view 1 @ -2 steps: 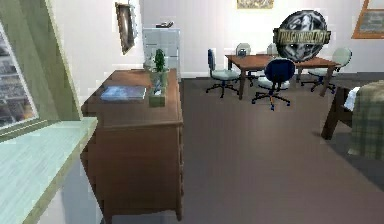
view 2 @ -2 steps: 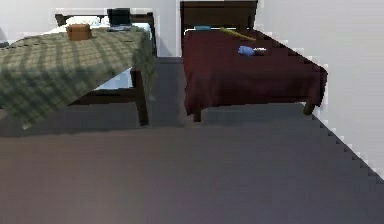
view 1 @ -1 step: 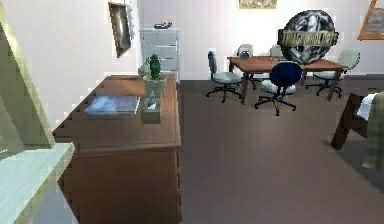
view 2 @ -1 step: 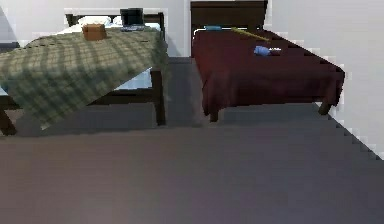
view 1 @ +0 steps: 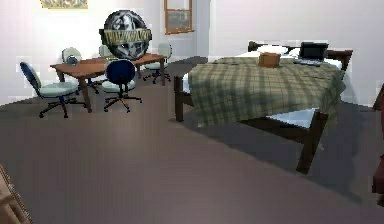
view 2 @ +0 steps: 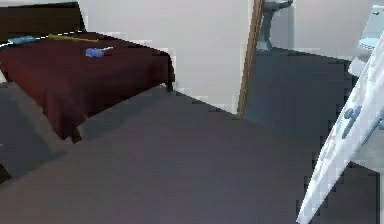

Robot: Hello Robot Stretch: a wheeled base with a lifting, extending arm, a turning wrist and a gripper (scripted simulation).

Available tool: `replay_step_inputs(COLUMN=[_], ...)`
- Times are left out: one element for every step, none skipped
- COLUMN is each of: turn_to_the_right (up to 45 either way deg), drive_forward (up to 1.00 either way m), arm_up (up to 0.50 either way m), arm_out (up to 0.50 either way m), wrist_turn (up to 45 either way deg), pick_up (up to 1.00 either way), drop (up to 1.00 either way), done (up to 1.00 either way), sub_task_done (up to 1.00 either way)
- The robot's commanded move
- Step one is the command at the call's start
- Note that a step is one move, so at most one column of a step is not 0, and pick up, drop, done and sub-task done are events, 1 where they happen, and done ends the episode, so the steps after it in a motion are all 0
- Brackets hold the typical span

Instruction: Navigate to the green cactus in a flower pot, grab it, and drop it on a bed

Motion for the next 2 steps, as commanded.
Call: replay_step_inputs(turn_to_the_right=[36.0,0.0], drive_forward=[0.0,0.2], arm_up=[0.0,0.0], arm_out=[0.0,0.0], wrist_turn=[0.0,0.0], pick_up=[0.0,0.0], drop=[0.0,0.0], done=[0.0,0.0], sub_task_done=[0.0,0.0])
